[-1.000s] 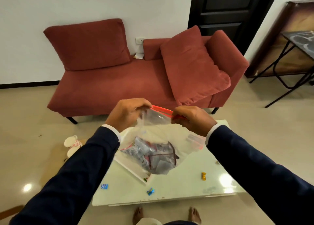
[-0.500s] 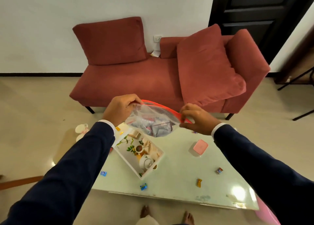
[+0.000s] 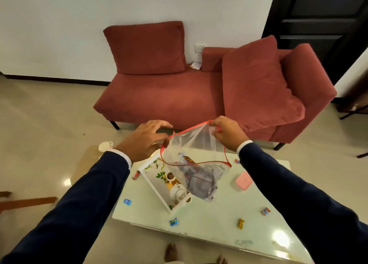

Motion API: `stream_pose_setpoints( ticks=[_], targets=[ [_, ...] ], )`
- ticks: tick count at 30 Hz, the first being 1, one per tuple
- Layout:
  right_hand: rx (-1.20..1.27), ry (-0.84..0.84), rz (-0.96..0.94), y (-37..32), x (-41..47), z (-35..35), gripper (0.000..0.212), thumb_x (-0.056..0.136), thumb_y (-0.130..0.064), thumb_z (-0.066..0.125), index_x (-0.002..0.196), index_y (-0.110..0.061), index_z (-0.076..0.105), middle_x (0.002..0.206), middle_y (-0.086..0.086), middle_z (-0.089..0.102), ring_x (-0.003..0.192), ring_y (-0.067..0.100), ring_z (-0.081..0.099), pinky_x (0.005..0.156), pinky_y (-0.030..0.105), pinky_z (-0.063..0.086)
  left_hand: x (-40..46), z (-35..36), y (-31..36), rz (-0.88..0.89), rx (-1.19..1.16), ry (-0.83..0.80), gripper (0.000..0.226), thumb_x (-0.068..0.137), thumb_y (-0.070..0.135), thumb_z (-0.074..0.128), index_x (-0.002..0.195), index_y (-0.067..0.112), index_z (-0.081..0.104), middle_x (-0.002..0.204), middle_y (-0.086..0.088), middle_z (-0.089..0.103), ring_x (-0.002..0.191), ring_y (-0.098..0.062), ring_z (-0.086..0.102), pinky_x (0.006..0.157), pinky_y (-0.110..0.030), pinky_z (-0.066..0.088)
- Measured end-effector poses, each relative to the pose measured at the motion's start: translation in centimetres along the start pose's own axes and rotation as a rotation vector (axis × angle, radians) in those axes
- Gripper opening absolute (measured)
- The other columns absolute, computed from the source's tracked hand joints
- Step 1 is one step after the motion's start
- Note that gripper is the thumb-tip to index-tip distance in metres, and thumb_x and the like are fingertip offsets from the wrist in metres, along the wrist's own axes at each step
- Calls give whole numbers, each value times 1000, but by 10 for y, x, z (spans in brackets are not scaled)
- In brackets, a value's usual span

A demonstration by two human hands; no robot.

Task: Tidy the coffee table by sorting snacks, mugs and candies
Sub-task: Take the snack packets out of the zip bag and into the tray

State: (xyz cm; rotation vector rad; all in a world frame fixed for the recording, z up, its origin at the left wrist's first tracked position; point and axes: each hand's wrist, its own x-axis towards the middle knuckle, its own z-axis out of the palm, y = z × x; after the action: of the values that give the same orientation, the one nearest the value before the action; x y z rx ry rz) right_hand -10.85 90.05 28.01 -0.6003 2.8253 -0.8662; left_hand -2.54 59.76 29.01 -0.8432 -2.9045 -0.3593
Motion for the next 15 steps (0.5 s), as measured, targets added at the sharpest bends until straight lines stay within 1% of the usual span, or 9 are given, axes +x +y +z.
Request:
stream_pose_setpoints(
  ticks=[3,4,5,6,7,9,11,12,15],
  targets=[
    [7,-15,-35,-10,1,8,40,88,-1,68,127,-7,66,120,9,61,112,29,60,99,34,46,-13,16,-10,-6,9,40,6,96,27,60,99,32,62,147,4,43,138,-19,42,109,-46,43],
    [27,-23,-60,-15,2,8,44,86,-2,71,130,-8,65,119,8,61,111,27,60,97,31,46,-16,22,-12,-41,-79,86,11,97,25,58,105,31,63,148,4,43,138,-16,42,112,-38,40],
    [52,-25,-84,-20,3,6,49,85,-4,75,132,-10,63,118,7,61,110,25,60,95,26,45,-19,29,-12,-117,-261,161,20,97,22,59,115,27,64,149,4,43,138,-12,43,113,-31,39],
    [78,-19,-106,-25,5,2,54,83,-6,78,135,-11,62,118,6,61,108,23,60,92,22,42,-21,36,-9,-242,-502,273,28,95,18,61,122,23,62,147,4,46,135,-12,48,110,-27,41],
    [104,-3,-123,-30,6,-2,57,82,-8,80,136,-12,61,117,5,61,107,22,60,90,18,39,-24,44,-6,-400,-737,401,32,94,16,62,126,22,60,144,4,50,130,-15,54,105,-30,47],
    [145,42,-160,-40,9,-13,61,80,-9,81,137,-14,61,118,4,63,103,16,61,86,12,38,-29,64,-5,-766,-1064,570,26,96,17,61,121,24,58,134,3,59,125,-25,59,96,-42,52],
    [242,78,-177,-52,9,-25,60,80,-6,81,136,-17,61,119,6,63,86,2,63,75,6,45,-33,87,-6,-1074,-1292,515,18,102,24,56,119,20,58,132,-4,62,126,-32,58,99,-51,49],
    [340,72,-178,-59,9,-29,60,81,-3,80,136,-18,61,119,7,63,79,1,63,69,8,50,-33,98,-5,-1183,-1411,441,23,105,31,50,122,18,58,133,-9,62,126,-33,57,100,-53,48],
    [710,27,-204,-75,4,-46,56,84,5,75,135,-16,60,114,10,66,73,14,65,57,24,58,-25,122,6,-1283,-1612,254,58,104,59,34,132,14,57,129,-13,64,130,-35,54,97,-50,48]
  ],
)
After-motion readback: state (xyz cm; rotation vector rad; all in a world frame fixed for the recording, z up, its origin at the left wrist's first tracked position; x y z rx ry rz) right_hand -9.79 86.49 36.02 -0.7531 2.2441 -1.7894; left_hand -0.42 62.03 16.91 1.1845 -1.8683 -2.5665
